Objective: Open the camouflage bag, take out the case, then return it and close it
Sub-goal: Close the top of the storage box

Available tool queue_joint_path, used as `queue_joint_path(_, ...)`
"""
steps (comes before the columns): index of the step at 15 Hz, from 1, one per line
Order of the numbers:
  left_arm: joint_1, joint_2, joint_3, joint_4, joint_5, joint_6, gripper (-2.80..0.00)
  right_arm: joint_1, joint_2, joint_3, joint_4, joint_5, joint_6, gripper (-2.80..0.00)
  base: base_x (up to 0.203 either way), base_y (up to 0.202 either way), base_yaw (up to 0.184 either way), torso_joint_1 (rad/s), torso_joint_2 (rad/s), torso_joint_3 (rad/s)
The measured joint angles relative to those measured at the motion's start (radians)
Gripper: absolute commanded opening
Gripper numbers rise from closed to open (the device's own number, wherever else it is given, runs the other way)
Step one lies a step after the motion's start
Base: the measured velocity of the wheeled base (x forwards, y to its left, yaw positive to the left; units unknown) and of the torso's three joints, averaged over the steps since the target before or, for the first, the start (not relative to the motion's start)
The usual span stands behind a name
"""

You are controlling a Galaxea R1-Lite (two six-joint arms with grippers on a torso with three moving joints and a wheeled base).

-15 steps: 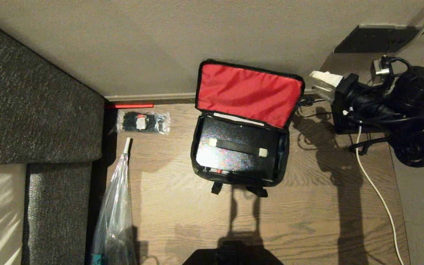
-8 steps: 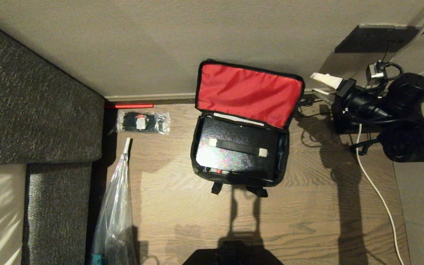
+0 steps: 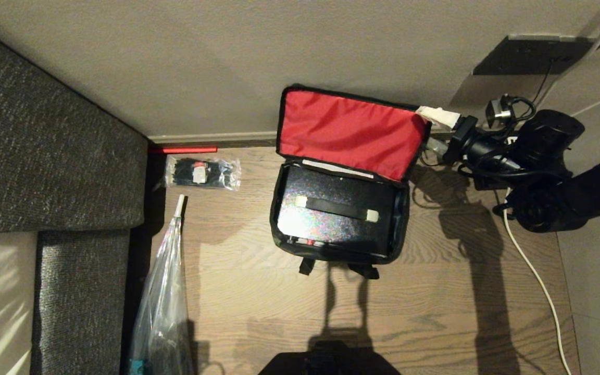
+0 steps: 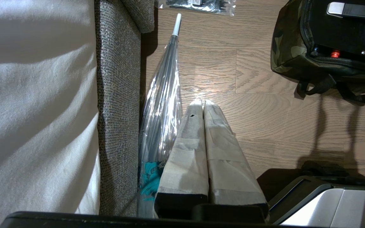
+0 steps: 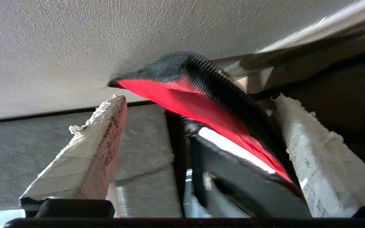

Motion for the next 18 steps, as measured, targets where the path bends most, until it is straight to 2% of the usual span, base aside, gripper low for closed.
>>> queue_joint_path(4, 0.000, 0.000, 0.000, 0.000, 0.000, 0.001, -2.80, 0.006, -0.055, 0.030, -0.001, -0.002, 0.120, 0.00, 0.000, 0.000, 0.000, 0.000, 0.00, 0.000)
queue_joint_path(6, 0.000, 0.000, 0.000, 0.000, 0.001, 0.001, -2.80, 0.005, -0.106, 0.084, 0.000, -0.001, 0.204, 0.00, 0.000, 0.000, 0.000, 0.000, 0.00, 0.000)
queue_joint_path(8, 0.000, 0.000, 0.000, 0.000, 0.001, 0.001, -2.80, 0.009, -0.169, 0.179, 0.005, 0.005, 0.248, 0.00, 0.000, 0.000, 0.000, 0.000, 0.00, 0.000)
queue_joint_path(12, 0.000, 0.000, 0.000, 0.000, 0.000, 0.000, -2.80, 0.024, -0.315, 0.440, 0.009, 0.051, 0.256, 0.00, 0.000, 0.000, 0.000, 0.000, 0.00, 0.000)
queue_joint_path(15, 0.000, 0.000, 0.000, 0.000, 0.000, 0.001, -2.80, 0.066, -0.428, 0.621, 0.009, 0.098, 0.254, 0.00, 0.000, 0.000, 0.000, 0.000, 0.00, 0.000)
queue_joint_path(18, 0.000, 0.000, 0.000, 0.000, 0.001, 0.001, -2.80, 0.095, -0.498, 0.675, 0.006, 0.109, 0.236, 0.00, 0.000, 0.000, 0.000, 0.000, 0.00, 0.000)
